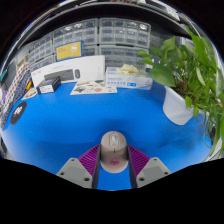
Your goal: Arrange mouse
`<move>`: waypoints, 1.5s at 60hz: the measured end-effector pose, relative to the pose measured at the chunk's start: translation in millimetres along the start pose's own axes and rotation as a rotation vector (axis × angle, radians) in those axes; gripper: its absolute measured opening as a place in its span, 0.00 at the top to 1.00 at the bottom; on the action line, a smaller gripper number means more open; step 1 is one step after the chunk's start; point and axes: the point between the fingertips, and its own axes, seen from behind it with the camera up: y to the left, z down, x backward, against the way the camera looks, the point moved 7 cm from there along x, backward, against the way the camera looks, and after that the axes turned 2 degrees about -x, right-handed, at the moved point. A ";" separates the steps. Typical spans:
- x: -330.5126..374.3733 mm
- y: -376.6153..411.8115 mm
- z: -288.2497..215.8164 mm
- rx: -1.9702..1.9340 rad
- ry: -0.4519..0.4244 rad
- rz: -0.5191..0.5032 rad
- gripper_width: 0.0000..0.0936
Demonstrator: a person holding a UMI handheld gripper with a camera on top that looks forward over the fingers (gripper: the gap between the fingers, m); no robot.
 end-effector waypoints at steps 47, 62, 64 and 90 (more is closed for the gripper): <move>86.9 329.5 -229.4 -0.080 -0.258 0.031 0.64; 12.5 521.6 -200.7 -0.007 -0.172 -0.080 0.64; -1.1 537.4 -187.8 0.006 -0.142 -0.080 0.64; -75.0 581.1 -80.2 0.079 0.052 -0.067 0.59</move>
